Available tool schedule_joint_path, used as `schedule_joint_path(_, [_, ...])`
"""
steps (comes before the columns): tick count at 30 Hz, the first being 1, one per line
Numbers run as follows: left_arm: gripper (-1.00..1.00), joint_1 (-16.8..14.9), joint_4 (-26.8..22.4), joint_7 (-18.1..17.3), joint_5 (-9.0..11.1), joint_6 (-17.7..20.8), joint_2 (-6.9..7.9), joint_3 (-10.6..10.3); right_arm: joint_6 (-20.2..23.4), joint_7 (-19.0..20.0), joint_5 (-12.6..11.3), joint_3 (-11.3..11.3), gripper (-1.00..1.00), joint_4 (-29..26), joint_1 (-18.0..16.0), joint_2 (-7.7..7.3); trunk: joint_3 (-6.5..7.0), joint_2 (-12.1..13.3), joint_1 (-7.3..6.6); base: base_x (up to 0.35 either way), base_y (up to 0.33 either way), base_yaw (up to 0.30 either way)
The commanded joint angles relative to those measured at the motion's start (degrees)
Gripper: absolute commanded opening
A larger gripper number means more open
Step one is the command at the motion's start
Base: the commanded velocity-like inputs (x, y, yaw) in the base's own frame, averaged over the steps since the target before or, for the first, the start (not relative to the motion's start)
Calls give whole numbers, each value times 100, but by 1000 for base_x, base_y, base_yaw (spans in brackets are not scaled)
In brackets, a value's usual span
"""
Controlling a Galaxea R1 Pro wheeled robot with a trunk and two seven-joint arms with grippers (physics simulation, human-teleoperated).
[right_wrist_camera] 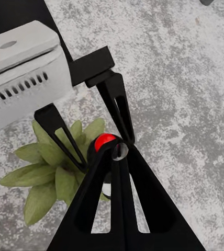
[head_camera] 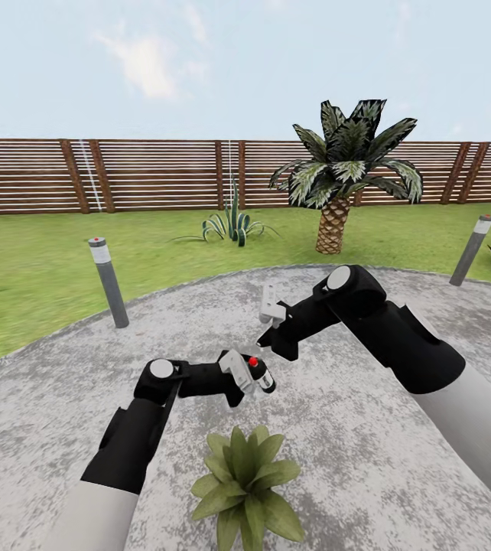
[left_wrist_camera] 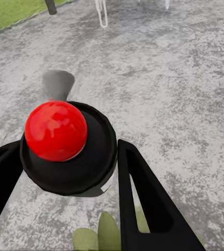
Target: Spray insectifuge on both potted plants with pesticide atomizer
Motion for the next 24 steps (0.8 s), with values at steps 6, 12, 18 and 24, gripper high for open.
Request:
schedule_joint_path(6, [-100, -4, -54, -31, 79, 68, 5, 3, 15, 53, 58, 7, -100, -8, -7, -7, -6, -3, -1, 0, 0, 0])
schedule_joint_path(12, [-100, -4, -64, -35, 96, 71, -4, 3, -43, 53, 58, 6, -100, -2, -7, -9, -6, -3, -1, 0, 0, 0])
schedule_joint_path(18, [-100, -4, -153, -38, 102, 112, -6, 3, -55, 53, 58, 6, -100, 1, -6, -9, -6, -3, -1, 0, 0, 0])
schedule_joint_path(24, [-100, -6, -199, -39, 103, 145, -9, 3, -57, 53, 58, 6, -100, 1, -7, -16, -6, -3, -1, 0, 0, 0])
